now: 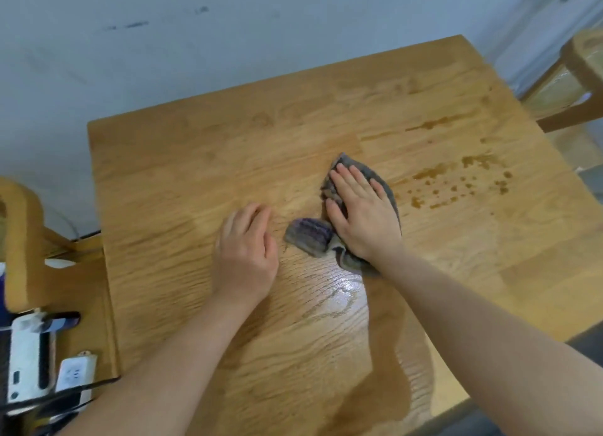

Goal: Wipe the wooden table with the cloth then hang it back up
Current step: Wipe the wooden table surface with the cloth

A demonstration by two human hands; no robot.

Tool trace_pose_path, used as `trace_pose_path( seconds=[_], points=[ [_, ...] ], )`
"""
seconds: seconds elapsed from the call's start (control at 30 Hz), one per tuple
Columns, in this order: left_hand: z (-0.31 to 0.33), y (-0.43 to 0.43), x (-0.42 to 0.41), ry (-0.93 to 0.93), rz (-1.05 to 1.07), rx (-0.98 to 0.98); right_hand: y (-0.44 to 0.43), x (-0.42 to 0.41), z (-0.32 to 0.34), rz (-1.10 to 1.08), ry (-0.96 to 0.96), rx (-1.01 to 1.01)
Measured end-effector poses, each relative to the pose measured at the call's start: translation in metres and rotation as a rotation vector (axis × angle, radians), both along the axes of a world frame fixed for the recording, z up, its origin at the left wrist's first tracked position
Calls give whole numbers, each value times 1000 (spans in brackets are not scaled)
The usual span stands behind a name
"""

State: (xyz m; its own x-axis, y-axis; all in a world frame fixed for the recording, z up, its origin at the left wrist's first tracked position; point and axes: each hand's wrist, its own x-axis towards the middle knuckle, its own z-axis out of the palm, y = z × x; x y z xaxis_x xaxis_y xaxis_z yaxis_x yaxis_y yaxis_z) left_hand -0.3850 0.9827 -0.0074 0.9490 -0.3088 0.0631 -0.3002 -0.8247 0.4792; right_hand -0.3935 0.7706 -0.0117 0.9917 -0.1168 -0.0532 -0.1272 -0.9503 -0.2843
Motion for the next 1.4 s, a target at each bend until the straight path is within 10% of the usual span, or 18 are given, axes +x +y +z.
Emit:
trace_pose_path(
  seconds=[0.13,0.37,0.63,0.9,1.1,1.4],
  points=[
    [-2,-12,42,46,38,106,17,40,-1,-182,29,-14],
    [-12,-30,92,-29,160,234,3,6,-2,421,-32,-13],
    [-11,-35,86,-21,194,296,-25,142,-4,135,-26,-4],
    [-9,-36,86,-28,193,315,-28,70,-1,761,-10,54],
    [-9,-36,88,-31,220,327,-15,202,-6,279,-39,1],
    [-8,-37,88,-10,267,318,35,204,-5,526,-61,56]
  ],
)
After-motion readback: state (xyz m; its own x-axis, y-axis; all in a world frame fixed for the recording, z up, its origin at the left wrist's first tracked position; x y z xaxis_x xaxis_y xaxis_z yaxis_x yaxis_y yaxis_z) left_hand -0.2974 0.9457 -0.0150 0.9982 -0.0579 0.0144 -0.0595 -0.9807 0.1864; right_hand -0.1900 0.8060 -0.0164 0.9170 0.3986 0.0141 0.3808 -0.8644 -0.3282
